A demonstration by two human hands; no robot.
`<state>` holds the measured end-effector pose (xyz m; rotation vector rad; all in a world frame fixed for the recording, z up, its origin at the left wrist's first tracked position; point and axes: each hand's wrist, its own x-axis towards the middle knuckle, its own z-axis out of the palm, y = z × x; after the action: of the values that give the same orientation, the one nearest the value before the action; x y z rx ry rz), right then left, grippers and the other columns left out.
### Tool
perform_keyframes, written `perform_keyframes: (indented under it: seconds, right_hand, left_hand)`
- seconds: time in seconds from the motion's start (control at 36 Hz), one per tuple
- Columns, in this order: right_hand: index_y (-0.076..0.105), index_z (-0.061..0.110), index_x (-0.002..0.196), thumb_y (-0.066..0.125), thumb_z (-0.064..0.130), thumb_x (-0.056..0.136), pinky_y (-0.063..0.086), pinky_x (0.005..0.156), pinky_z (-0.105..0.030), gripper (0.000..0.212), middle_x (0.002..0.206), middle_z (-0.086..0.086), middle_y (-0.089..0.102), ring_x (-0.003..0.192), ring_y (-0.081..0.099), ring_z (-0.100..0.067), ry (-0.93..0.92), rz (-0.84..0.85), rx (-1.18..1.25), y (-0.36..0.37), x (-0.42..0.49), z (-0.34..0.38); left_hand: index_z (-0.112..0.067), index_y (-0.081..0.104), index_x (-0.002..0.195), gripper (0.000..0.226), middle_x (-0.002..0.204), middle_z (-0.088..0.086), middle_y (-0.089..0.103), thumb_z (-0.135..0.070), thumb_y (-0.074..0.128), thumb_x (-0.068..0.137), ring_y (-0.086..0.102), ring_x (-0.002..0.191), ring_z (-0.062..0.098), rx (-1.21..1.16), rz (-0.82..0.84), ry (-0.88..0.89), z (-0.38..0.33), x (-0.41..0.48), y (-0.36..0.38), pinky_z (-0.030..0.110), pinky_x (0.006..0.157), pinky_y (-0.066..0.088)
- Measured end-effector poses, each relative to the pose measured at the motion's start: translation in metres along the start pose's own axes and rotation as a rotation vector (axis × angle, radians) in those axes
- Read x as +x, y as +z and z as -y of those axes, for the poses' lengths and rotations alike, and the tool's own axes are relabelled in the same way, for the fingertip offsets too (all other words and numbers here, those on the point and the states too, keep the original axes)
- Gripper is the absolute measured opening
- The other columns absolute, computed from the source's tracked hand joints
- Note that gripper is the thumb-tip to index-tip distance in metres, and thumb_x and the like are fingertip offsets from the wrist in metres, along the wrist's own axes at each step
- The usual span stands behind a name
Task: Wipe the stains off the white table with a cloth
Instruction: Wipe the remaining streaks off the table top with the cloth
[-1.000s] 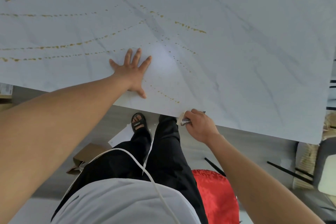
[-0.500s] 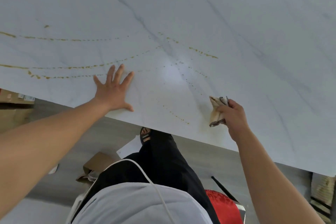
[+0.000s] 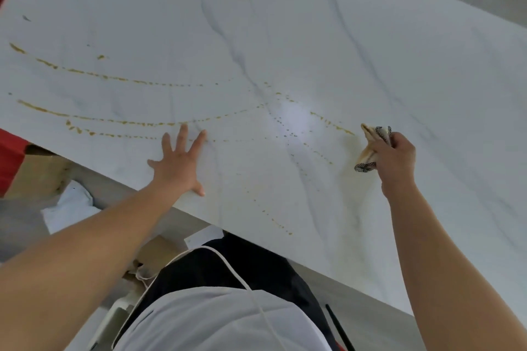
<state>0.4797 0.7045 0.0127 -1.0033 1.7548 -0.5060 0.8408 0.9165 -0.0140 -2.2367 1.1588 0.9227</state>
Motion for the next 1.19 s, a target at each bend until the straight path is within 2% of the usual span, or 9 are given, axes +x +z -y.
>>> perform_keyframes:
  seconds: [0.17,0.28,0.42,0.47,0.61,0.75,0.89,1.06,1.19]
  right_hand:
    - [0.054,0.005,0.083,0.065,0.026,0.083,0.034,0.051,-0.024,0.024,0.069,0.002,0.044,0.064,0.039,-0.016,-0.14,-0.032,-0.224,0.003,0.06,0.023]
    - [0.061,0.009,0.089,0.061,0.025,0.087,0.035,0.042,-0.02,0.015,0.07,0.001,0.05,0.058,0.045,-0.015,-0.199,-0.039,-0.382,0.004,0.086,0.04]
    - [0.062,0.014,0.101,0.053,0.011,0.09,0.033,0.031,-0.012,0.014,0.09,-0.008,0.058,0.056,0.051,-0.009,-0.248,-0.013,-0.491,0.006,0.102,0.052]
    - [0.062,0.015,0.101,0.05,0.011,0.087,0.039,0.037,-0.015,0.018,0.093,-0.009,0.06,0.059,0.055,-0.015,-0.248,-0.012,-0.542,0.007,0.109,0.052]
    - [0.06,0.017,0.106,0.048,0.021,0.082,0.054,0.076,-0.042,0.027,0.113,-0.014,0.059,0.092,0.059,-0.036,-0.277,-0.107,-0.69,0.009,0.128,0.042]
    - [0.055,0.012,0.12,0.048,0.014,0.089,0.048,0.085,-0.048,0.032,0.122,-0.02,0.049,0.105,0.053,-0.042,-0.374,-0.045,-0.877,0.017,0.129,0.029]
    - [0.053,0.013,0.121,0.049,0.014,0.088,0.045,0.08,-0.047,0.033,0.119,-0.017,0.051,0.113,0.048,-0.039,-0.497,-0.008,-0.913,0.036,0.108,-0.007]
    - [0.058,0.014,0.106,0.04,0.023,0.082,0.036,0.059,-0.033,0.032,0.096,-0.006,0.051,0.091,0.049,-0.033,-0.782,0.152,-0.974,0.037,0.065,-0.05]
    - [0.057,0.016,0.104,0.046,0.021,0.085,0.039,0.062,-0.035,0.023,0.097,-0.005,0.052,0.092,0.052,-0.033,-0.825,0.175,-1.004,0.033,0.086,-0.036]
  left_hand:
    - [-0.051,-0.021,0.154,0.156,0.161,-0.014,-0.038,-0.042,0.1,0.056,-0.028,0.152,0.031,-0.022,0.049,0.071,-0.001,0.006,-0.002,0.081,0.108,0.024]
    - [-0.053,-0.017,0.154,0.151,0.161,-0.013,-0.038,-0.042,0.099,0.057,-0.026,0.153,0.032,-0.011,0.047,0.082,0.001,0.007,-0.001,0.081,0.108,0.026]
    - [-0.071,-0.023,0.142,0.145,0.156,-0.01,-0.048,-0.042,0.096,0.064,-0.031,0.15,0.035,0.036,0.062,0.119,0.001,0.008,0.0,0.082,0.106,0.025]
    - [-0.076,-0.025,0.135,0.142,0.153,-0.01,-0.052,-0.043,0.095,0.065,-0.032,0.15,0.036,0.06,0.059,0.126,0.001,0.008,0.0,0.082,0.106,0.026]
    - [-0.08,-0.024,0.13,0.138,0.15,-0.009,-0.055,-0.042,0.093,0.068,-0.034,0.149,0.037,0.078,0.068,0.13,0.002,0.01,0.0,0.081,0.107,0.024]
    - [-0.081,-0.022,0.132,0.139,0.149,-0.011,-0.056,-0.04,0.094,0.067,-0.034,0.149,0.036,0.072,0.069,0.128,0.002,0.011,0.001,0.082,0.107,0.023]
    - [-0.081,-0.021,0.132,0.141,0.15,-0.011,-0.055,-0.039,0.095,0.065,-0.033,0.149,0.037,0.065,0.054,0.13,0.003,0.013,0.003,0.08,0.107,0.027]
    - [-0.081,-0.022,0.132,0.14,0.152,-0.01,-0.053,-0.04,0.094,0.066,-0.032,0.149,0.037,0.06,0.067,0.129,0.002,0.013,0.001,0.082,0.107,0.024]
    - [-0.08,-0.018,0.135,0.137,0.153,-0.01,-0.052,-0.041,0.094,0.066,-0.032,0.15,0.036,0.061,0.069,0.12,0.001,0.01,-0.001,0.083,0.105,0.024]
